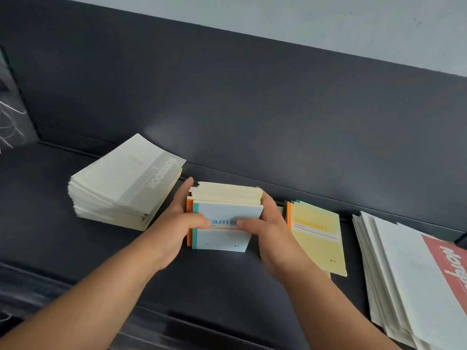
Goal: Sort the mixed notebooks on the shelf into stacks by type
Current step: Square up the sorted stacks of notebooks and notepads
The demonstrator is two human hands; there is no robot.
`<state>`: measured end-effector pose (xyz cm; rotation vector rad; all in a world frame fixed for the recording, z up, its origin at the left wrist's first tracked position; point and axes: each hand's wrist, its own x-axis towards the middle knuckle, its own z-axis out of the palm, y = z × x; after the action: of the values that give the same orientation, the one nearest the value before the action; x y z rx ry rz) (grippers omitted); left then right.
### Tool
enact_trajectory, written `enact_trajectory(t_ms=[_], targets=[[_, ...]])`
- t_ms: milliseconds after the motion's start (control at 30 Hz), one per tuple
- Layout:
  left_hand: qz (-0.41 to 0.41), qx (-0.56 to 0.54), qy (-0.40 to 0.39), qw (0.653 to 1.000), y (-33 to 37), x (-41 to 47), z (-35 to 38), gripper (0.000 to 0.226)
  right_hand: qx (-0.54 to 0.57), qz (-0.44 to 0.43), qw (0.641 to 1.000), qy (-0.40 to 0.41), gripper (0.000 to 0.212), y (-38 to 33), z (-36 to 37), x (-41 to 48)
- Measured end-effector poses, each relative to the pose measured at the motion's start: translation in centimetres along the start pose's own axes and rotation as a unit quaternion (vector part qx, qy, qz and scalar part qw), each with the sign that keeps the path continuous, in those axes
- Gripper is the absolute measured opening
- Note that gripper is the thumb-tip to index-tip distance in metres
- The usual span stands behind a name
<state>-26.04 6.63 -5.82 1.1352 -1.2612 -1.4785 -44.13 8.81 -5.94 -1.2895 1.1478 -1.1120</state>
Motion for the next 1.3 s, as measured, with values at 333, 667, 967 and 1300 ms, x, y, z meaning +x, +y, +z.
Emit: enact_trajectory(t_ms=[333, 667, 967, 1300], targets=[[0.020, 0.012, -0.059, 0.998, -0.2, 1.0, 0.3, 0.074, -0.052, 0.029, 0.998, -0.009, 0.075, 0.5, 0.1, 1.1], [0.069, 0.206, -0.027, 0.976, -1.0, 1.7, 0.0, 0.061, -0.163, 0.030, 0.983, 0.075, 0.056, 1.7, -0.3, 1.3], [0.058, 0.197, 0.092, 0.974, -1.0, 4.1, 0.6, 0.075, -0.052, 0.085, 0.983, 0.154, 0.062, 1.4, -1.3, 2.6], [-0.054, 0.289, 0.126, 0.948, -1.1, 6.7, 1.9, 0.066, -0.172, 0.179, 0.951, 0.185, 0.065, 0.1, -0.8, 4.2]])
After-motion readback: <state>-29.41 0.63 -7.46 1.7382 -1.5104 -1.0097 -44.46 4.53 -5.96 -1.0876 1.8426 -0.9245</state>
